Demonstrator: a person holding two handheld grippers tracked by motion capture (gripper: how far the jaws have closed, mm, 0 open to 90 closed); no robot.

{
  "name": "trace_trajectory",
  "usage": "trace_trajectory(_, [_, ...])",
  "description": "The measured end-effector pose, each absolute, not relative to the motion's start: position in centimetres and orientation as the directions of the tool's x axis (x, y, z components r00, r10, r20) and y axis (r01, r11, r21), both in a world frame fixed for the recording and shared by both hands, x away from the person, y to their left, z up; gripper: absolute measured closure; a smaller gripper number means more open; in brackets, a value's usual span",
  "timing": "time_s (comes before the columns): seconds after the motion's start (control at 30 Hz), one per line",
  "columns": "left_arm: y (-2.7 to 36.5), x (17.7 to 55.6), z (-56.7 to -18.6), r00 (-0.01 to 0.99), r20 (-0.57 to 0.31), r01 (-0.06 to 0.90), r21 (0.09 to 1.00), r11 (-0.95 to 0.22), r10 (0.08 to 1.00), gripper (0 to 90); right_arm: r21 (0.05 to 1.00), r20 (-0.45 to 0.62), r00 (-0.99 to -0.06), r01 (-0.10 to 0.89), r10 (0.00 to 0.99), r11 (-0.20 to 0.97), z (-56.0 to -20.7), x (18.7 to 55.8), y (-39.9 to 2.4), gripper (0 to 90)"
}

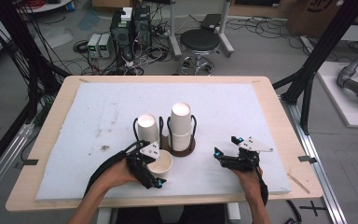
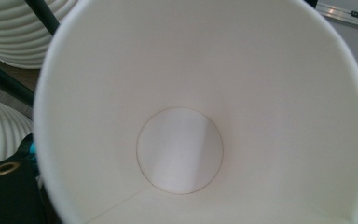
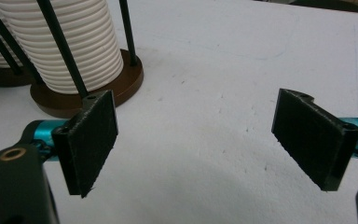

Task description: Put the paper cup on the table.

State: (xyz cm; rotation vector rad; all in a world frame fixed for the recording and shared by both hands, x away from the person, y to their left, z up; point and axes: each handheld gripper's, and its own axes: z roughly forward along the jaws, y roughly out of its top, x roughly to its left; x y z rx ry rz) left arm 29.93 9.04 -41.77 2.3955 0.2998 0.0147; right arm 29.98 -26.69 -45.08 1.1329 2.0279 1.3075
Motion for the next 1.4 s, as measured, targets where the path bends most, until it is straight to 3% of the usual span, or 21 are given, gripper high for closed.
trace_trajectory(0.83, [9.7,29.7,-42.0,0.97,-0.09,0.223,0.688,-0.69,0.224,9.7,0.898,0.047,-0.548,0.39,0.835,0.205,-45.1,30.0,-26.7,14.8])
trace_trajectory(1.4, [16.1,28.6,-42.6,0.955,-0.071,0.247,0.724,-0.644,0.287,10.1,0.897,0.056,-0.55,0.395,0.834,0.2,-45.1,30.0,-26.7,14.8])
